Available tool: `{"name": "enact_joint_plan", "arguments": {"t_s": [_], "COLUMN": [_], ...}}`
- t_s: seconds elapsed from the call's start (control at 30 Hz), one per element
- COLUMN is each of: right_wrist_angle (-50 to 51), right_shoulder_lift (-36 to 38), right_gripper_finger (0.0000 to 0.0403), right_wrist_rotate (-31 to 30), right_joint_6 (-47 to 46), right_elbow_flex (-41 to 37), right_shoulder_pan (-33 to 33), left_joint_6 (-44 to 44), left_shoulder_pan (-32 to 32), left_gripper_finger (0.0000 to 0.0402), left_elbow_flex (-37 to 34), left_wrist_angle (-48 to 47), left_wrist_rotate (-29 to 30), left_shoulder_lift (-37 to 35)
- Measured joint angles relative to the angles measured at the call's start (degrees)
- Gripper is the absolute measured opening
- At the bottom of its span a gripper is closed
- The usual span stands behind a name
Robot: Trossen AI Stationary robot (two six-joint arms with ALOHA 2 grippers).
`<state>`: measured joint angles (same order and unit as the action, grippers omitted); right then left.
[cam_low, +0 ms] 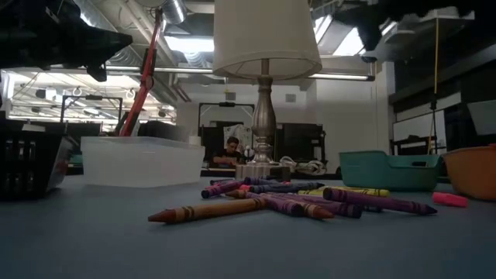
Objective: Sort crayons
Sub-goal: Put the violet crayon into the green bin
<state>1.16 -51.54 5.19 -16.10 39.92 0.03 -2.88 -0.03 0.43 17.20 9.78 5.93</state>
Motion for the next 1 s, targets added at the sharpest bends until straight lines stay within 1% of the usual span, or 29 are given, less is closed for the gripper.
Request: {"name": "enact_joint_plan", "arguments": {"t_s": [0.13, 0.33, 0.5, 0.67, 0.73, 0.83, 0.93, 1.0], "right_wrist_angle": [7.3, 9.4, 9.4, 10.7, 11.7, 13.7, 13.3, 12.9], "right_shoulder_lift": [-8.8, -19.4, -24.6, -26.6, -27.0, -27.7, -29.0, -30.3], "right_gripper_finger": [0.0191, 0.0191, 0.0191, 0.0191, 0.0191, 0.0191, 0.0191, 0.0191], "right_wrist_rotate": [0.0, 0.0, 0.0, -0.6, -4.5, -13.8, -24.4, -29.9], "right_joint_6": [0.0, -0.1, -0.4, -4.7, -5.0, -5.6, -8.2, -10.4], "right_elbow_flex": [7.2, 13.5, 15.4, 15.5, 15.5, 15.5, 15.5, 15.5], "right_shoulder_pan": [0.0, 0.0, 0.0, 0.4, 1.8, 5.1, 8.8, 10.7], "left_joint_6": [0.0, 0.0, 0.0, 0.0, 0.0, 0.0, 0.0, 0.0], "left_shoulder_pan": [0.0, 0.0, 0.0, 0.0, 0.0, 0.0, 0.0, 0.0], "left_gripper_finger": [0.0, 0.0, 0.0, 0.0, 0.0, 0.0, 0.0, 0.0], "left_elbow_flex": [0.0, 0.0, 0.0, 0.0, 0.0, 0.0, 0.0, 0.0], "left_wrist_angle": [0.0, 0.0, 0.0, -0.1, -0.1, -0.1, -0.1, -0.1], "left_wrist_rotate": [0.0, 0.0, 0.0, 0.0, 0.0, 0.0, 0.0, 0.0], "left_shoulder_lift": [0.0, 0.0, 0.0, 0.0, 0.0, 0.0, 0.0, 0.0]}}
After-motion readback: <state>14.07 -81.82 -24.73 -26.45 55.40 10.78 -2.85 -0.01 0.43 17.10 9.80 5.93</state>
